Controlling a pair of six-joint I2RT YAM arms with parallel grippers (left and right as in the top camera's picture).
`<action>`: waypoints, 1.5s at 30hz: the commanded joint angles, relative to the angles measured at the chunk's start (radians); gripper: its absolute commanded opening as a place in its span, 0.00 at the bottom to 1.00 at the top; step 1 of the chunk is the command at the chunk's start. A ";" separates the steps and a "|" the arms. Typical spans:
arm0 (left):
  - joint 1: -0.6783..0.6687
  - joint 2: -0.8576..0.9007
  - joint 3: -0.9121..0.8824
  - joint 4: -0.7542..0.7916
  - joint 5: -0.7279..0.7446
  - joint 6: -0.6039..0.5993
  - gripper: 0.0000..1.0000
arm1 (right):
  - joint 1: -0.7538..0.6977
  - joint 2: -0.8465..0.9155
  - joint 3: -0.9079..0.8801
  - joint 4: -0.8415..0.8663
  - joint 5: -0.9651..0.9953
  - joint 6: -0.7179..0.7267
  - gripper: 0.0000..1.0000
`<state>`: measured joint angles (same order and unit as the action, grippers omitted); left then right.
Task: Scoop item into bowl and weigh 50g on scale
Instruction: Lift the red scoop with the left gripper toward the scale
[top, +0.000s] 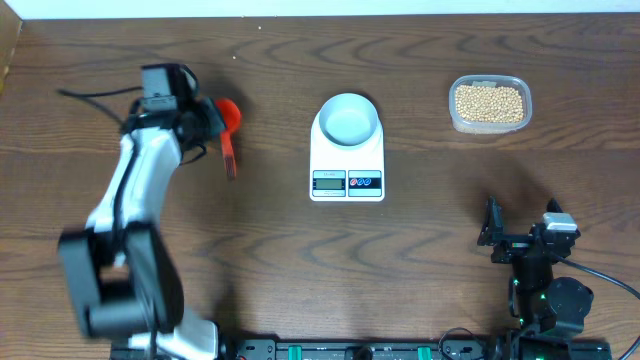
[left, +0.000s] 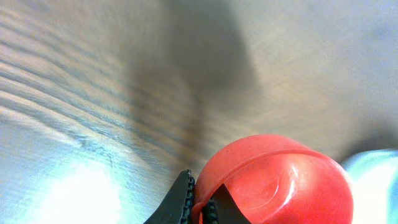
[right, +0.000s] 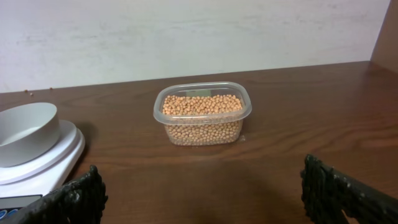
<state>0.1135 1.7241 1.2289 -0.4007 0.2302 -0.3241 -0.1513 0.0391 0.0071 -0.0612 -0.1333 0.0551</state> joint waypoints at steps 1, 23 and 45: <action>-0.013 -0.138 0.008 -0.032 -0.003 -0.150 0.07 | -0.004 -0.002 -0.002 -0.004 0.007 -0.012 0.99; -0.299 -0.378 0.005 -0.330 -0.004 -0.595 0.07 | -0.004 -0.002 -0.002 0.002 -0.097 0.135 0.99; -0.326 -0.378 0.005 -0.128 -0.024 -0.927 0.07 | -0.004 0.393 0.348 0.119 -0.589 0.494 0.99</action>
<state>-0.2115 1.3392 1.2293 -0.5312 0.2291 -1.1286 -0.1513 0.3191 0.2386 0.0650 -0.6048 0.5251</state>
